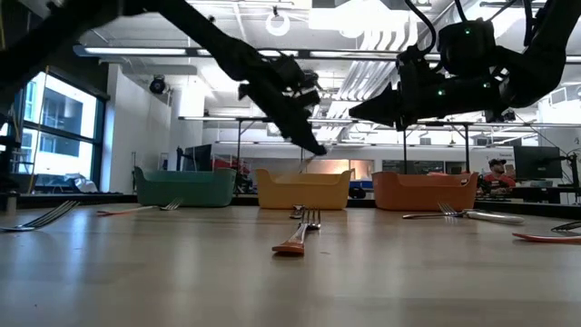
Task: Sort silverware by color (type)
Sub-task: Put the white fork into the yellow bin, then put the black fork into the green bin
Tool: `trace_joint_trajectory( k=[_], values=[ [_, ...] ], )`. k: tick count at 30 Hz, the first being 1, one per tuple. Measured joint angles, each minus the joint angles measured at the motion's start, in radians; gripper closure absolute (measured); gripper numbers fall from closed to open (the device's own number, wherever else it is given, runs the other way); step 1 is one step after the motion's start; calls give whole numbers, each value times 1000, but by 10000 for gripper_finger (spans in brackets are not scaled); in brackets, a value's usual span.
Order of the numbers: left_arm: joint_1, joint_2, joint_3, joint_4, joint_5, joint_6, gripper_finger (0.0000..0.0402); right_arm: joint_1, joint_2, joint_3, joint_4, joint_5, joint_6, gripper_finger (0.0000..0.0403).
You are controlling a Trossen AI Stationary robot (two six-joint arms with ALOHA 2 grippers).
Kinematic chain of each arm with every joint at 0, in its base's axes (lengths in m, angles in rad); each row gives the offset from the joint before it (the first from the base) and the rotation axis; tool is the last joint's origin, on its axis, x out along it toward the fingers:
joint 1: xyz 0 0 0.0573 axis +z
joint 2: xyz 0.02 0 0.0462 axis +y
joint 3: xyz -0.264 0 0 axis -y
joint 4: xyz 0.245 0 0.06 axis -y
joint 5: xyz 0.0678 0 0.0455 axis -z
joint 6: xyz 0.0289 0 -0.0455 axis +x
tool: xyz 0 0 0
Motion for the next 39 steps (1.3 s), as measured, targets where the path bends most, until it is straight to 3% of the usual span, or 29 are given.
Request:
trace_joint_trajectory(
  k=[10,18,23,27,32,39],
  values=[
    [47,88,43,-80,9,-76,399,0,0,0,-12,-1,-16,403],
    [63,81,42,-124,10,-66,367,0,0,0,-54,-1,-16,403],
    [66,40,9,-58,40,-71,389,0,0,0,-88,47,-6,403],
    [72,-28,-115,86,132,-119,398,2,0,0,-88,79,17,403],
    [71,-180,-375,310,125,-155,400,6,0,27,-132,82,90,403],
    [53,-453,-765,629,122,-240,401,61,0,188,-543,119,120,403]
  ],
)
